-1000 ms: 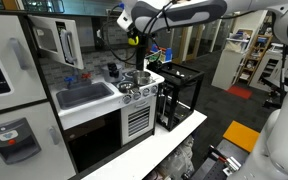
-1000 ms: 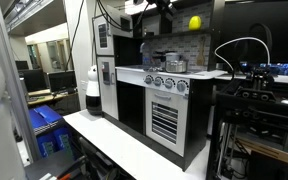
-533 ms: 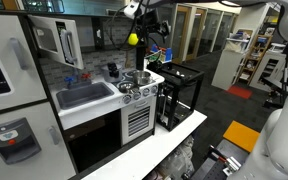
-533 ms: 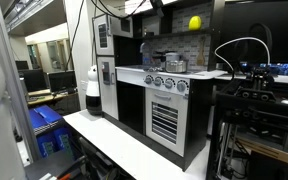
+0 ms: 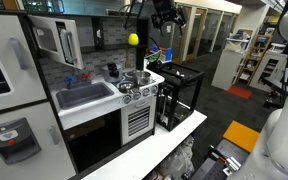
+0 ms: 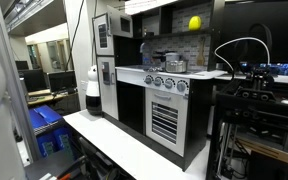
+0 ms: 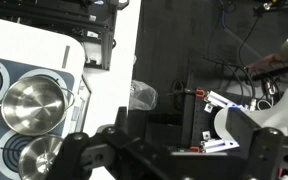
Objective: Remove the yellow object from the silver pot and put it on the right cupboard
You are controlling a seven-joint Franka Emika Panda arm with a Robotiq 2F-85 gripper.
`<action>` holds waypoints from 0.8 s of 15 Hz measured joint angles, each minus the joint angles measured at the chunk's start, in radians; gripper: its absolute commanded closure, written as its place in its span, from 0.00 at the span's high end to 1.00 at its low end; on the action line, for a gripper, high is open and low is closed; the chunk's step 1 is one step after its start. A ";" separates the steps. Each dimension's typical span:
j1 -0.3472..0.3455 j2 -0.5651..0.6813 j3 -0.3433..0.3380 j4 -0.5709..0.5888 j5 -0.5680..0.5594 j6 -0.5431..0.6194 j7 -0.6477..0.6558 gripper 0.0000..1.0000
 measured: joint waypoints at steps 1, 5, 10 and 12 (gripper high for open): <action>0.000 0.001 -0.001 0.019 0.003 -0.011 0.050 1.00; -0.001 0.010 -0.007 0.068 0.004 -0.017 0.262 1.00; -0.002 0.026 -0.016 0.083 0.006 -0.005 0.544 1.00; -0.003 0.029 -0.025 0.083 0.024 0.004 0.661 1.00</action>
